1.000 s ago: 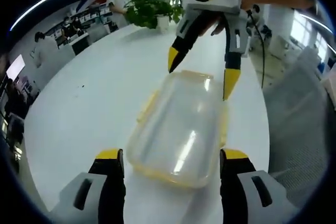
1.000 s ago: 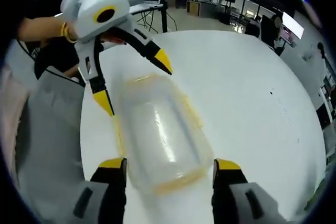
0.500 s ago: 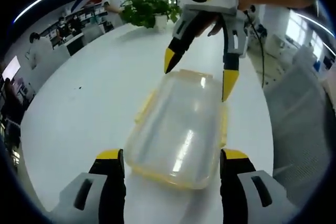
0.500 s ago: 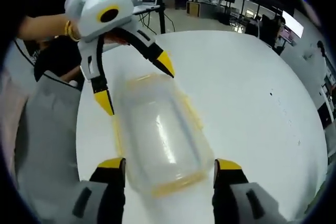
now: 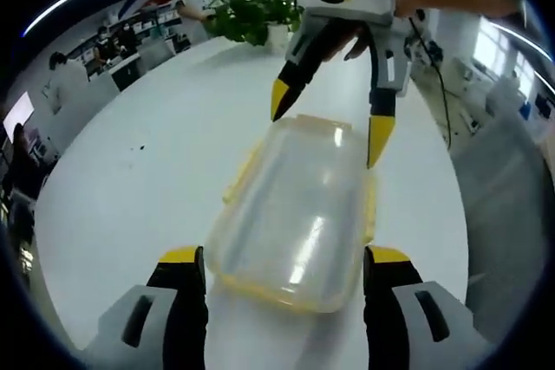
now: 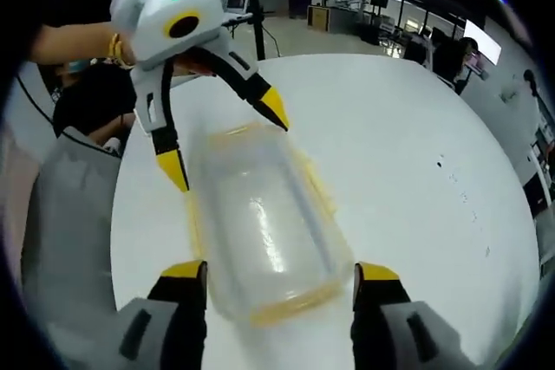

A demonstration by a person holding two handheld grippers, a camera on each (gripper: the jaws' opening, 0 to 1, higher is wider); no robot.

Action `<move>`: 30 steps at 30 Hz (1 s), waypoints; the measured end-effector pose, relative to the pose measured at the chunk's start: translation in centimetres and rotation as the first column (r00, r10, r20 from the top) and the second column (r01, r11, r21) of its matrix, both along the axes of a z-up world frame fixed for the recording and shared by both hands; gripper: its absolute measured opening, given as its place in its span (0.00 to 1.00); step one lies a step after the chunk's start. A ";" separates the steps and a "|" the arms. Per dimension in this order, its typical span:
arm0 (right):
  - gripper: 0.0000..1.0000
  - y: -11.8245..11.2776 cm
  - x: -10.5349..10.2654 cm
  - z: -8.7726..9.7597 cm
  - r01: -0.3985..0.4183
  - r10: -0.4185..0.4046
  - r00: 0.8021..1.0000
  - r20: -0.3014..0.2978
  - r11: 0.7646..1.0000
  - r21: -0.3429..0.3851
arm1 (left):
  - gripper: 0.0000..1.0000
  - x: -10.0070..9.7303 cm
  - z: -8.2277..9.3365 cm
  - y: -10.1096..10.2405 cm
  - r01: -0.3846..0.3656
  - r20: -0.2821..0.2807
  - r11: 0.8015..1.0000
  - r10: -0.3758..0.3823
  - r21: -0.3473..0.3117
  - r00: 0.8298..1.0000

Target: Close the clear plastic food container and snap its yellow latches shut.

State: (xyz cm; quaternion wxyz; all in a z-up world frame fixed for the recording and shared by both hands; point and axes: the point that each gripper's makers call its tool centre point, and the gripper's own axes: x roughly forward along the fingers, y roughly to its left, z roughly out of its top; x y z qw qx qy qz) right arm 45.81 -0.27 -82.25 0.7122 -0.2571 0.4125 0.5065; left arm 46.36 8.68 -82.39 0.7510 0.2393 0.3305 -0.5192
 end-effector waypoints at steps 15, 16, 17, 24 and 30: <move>0.68 -0.2 0.4 0.0 0.031 -0.031 0.999 -0.007 0.999 0.014 | 0.72 0.4 -0.1 0.2 -0.032 -0.027 0.999 0.032 -0.002 0.999; 0.68 -0.2 0.5 0.0 0.037 -0.037 0.999 -0.003 0.999 0.017 | 0.72 0.5 -0.1 0.2 -0.045 -0.031 0.999 0.044 -0.004 0.999; 0.69 -0.3 0.6 0.1 0.054 -0.054 0.999 0.007 0.998 0.021 | 0.72 0.5 -0.1 0.3 -0.051 -0.032 0.999 0.051 -0.008 0.998; 0.71 -1.1 0.2 1.1 0.104 -0.105 0.994 0.017 0.993 0.054 | 0.75 0.0 1.3 1.2 -0.116 -0.040 0.992 0.114 -0.056 0.993; 0.71 -1.6 -0.8 2.1 0.159 -0.162 0.987 0.019 0.983 0.096 | 0.76 -1.1 2.7 2.1 -0.189 -0.043 0.975 0.185 -0.115 0.982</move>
